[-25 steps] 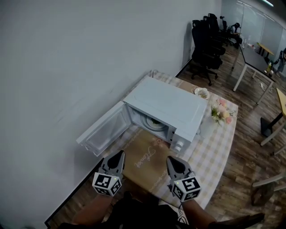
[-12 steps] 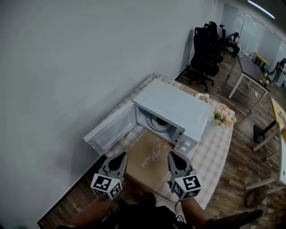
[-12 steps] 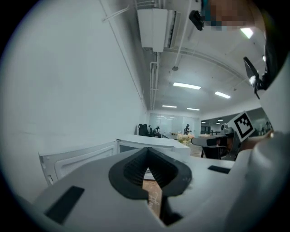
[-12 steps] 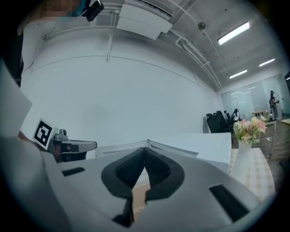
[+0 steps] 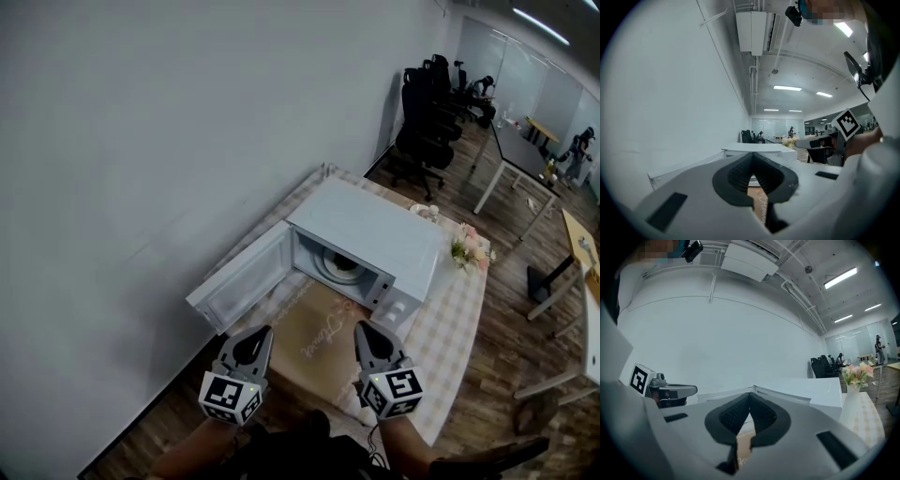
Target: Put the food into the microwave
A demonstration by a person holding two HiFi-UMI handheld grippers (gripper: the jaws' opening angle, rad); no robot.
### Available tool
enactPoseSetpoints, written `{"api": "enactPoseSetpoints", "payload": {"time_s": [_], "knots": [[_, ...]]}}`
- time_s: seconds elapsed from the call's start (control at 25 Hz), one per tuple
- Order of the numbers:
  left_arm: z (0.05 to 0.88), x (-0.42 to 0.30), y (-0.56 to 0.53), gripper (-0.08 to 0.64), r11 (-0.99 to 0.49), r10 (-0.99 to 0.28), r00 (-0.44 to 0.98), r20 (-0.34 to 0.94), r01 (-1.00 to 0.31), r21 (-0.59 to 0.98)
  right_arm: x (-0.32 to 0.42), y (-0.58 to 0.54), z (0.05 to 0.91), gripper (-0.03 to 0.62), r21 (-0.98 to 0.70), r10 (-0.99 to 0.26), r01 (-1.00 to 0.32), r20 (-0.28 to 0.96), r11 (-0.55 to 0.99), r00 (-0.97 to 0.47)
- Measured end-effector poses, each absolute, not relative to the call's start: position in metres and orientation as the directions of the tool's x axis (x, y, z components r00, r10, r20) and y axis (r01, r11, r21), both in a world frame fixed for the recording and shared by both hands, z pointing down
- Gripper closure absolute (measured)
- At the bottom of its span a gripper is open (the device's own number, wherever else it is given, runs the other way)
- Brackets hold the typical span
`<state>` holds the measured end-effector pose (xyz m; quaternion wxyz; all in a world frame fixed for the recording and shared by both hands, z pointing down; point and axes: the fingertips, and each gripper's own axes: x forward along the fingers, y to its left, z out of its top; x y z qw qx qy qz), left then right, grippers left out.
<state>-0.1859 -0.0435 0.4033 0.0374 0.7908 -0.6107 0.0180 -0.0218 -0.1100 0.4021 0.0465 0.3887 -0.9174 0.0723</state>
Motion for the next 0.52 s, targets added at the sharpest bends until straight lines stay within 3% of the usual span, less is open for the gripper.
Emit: {"api": "enactPoseSetpoints", "payload": {"time_s": [0.52], "knots": [[0.4024,-0.1924,-0.0491,0.551,-0.254,-0.964,0.255,0.069,-0.967,0.028,-0.0233,-0.1156,0.3953,0.584,-0.12,-0.728,-0.739,0.129,0.663,-0.673]]}}
